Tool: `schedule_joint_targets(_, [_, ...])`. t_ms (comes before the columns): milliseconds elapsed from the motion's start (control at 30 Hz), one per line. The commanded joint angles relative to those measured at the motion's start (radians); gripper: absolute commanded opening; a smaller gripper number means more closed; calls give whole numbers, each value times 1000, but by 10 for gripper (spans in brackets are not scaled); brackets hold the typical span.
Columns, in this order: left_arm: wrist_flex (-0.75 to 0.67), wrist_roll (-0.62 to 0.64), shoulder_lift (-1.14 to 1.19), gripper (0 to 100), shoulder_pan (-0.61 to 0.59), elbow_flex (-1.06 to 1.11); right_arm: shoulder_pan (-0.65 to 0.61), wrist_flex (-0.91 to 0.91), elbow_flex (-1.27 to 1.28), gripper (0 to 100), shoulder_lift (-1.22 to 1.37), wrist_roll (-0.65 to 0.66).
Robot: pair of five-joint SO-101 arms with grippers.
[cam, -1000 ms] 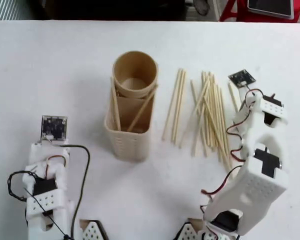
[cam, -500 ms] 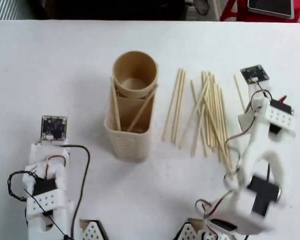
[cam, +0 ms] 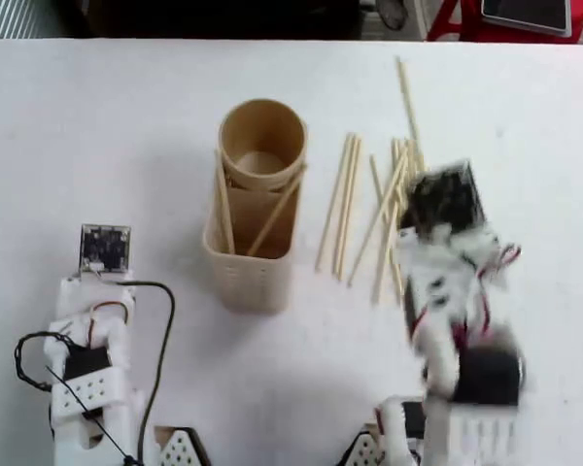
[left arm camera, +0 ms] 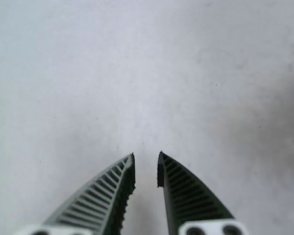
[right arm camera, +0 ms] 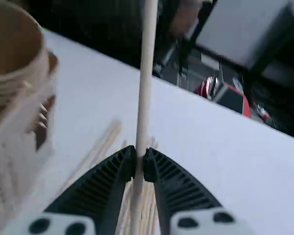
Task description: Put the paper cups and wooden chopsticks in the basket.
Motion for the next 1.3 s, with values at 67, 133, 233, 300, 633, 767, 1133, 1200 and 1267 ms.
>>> schedule_joint_targets(67, [2,-12,-16,98,-8,-2,-248,-22,-187,18,5,-127])
schedule_joint_targets(133, [2,-12,-16,98,-8,-2,-323,-79,-229,18,56,-169])
schedule_joint_targets(233, [2,-12,-16,98,-8,-2,-414,-229,-247,18,153,-227])
schedule_joint_targets(300, [2,-12,-16,98,-8,-2,-460,-351,-241,18,213,-239])
schedule_joint_targets(633, [2,-12,-16,98,-8,-2,-561,-515,-213,18,447,-244])
schedule_joint_targets(767, [2,-12,-16,98,-8,-2,-559,-492,-213,23,447,-242])
schedule_joint_targets(1133, [2,-12,-16,98,-8,-2,-564,-449,-215,209,446,-235])
schedule_joint_targets(1200, [2,-12,-16,98,-8,-2,-553,-433,-215,180,426,-232])
schedule_joint_targets(1267, [2,-12,-16,98,-8,-2,-507,-351,-218,152,380,-170])
